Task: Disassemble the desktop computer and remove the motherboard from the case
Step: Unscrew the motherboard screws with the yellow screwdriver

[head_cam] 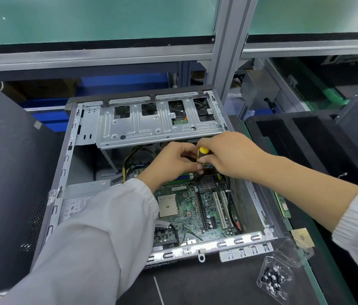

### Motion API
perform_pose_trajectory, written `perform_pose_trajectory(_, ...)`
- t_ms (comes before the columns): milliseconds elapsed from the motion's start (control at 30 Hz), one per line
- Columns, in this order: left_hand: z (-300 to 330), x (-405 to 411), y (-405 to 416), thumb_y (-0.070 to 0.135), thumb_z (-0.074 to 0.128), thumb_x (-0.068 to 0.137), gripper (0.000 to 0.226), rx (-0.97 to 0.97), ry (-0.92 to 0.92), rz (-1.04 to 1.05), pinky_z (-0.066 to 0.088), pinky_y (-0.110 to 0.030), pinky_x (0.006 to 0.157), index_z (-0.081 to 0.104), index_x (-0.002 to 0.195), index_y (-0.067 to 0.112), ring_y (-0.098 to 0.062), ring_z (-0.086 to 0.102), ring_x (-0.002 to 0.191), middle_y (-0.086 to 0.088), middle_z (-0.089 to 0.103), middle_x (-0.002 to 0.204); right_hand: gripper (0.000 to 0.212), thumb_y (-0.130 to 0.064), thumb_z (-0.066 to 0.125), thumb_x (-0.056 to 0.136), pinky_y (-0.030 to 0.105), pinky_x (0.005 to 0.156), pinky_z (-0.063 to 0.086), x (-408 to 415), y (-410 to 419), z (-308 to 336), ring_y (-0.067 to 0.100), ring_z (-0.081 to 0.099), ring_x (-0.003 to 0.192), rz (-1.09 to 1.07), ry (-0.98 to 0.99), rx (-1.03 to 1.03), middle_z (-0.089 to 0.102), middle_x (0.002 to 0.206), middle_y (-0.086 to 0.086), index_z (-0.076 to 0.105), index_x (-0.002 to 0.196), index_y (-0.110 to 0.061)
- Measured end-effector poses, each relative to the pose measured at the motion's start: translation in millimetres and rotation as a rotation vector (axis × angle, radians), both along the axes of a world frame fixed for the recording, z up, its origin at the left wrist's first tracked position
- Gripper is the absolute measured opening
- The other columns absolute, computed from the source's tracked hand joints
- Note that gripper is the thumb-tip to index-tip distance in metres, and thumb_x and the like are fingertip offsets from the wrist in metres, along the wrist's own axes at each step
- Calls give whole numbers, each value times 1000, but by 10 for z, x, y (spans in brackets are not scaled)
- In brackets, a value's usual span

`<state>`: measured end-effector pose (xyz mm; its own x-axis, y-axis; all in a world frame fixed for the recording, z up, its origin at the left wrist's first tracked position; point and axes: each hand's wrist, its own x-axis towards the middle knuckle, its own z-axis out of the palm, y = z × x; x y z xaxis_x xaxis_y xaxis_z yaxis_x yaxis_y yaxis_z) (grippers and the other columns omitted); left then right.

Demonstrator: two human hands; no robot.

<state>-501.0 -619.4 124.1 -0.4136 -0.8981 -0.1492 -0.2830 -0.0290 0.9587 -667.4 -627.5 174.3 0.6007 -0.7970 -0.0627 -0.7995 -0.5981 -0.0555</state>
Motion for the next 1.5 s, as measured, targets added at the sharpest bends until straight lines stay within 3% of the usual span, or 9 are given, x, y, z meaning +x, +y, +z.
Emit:
perform_pose_trajectory(133,-7,20,1,-8,71,78,37,9,15,-17,54,-25,78,66,99,22,-19,72,73,14,70,84,41,-30,52,95,31,59,38,111,-20,40,23,49,69,122,99,-39,35,60,-8,44,135,-29)
perform_pose_trajectory(233,-18,18,20,-9,68,80,37,27,29,-32,54,-25,78,65,94,25,-19,72,72,16,70,78,41,-28,53,95,30,59,38,130,-42,68,23,50,69,155,156,-60,39,62,-6,44,135,-27)
perform_pose_trajectory(433,-36,17,-13,-8,66,82,20,18,-1,-12,54,-45,89,66,84,12,-23,71,74,3,69,75,50,-65,35,90,30,52,29,100,-5,139,21,43,64,7,125,-131,41,65,-2,41,89,-15)
perform_pose_trajectory(600,-20,15,0,-6,67,83,12,-39,-78,-36,54,-20,76,70,83,5,-12,71,73,7,71,70,53,-60,31,94,29,51,28,208,79,102,21,44,65,-16,215,-177,48,71,2,52,93,-12)
perform_pose_trajectory(800,13,21,14,-13,64,81,10,5,6,-13,54,-19,71,68,87,-7,-11,69,69,4,71,69,45,-52,32,98,29,50,27,264,91,29,26,62,79,-13,279,-206,64,89,6,47,96,-10)
perform_pose_trajectory(1133,23,31,15,-10,68,79,34,-15,86,-13,52,-25,75,67,75,24,-14,66,68,12,66,66,26,-29,44,97,33,60,35,194,110,-25,25,54,101,-3,242,-235,62,102,4,44,116,-11)
perform_pose_trajectory(1267,5,19,20,-7,68,80,18,-41,40,-35,55,-26,75,68,77,12,-20,70,62,5,68,67,44,-9,48,88,30,51,28,201,140,-6,26,49,92,65,174,-104,53,80,5,34,129,-16)
perform_pose_trajectory(1433,-34,-31,23,-5,67,83,9,5,31,-15,57,-36,75,63,82,2,-20,70,63,-4,69,78,49,-63,37,90,31,49,28,157,58,172,23,46,67,-20,143,-155,56,79,7,45,100,-15)
perform_pose_trajectory(1500,-33,-41,34,-3,68,84,16,19,24,-16,56,-32,80,66,78,12,-18,71,66,-2,70,75,54,-65,31,91,28,44,22,203,38,199,21,40,63,-34,224,-243,55,73,5,50,89,-15)
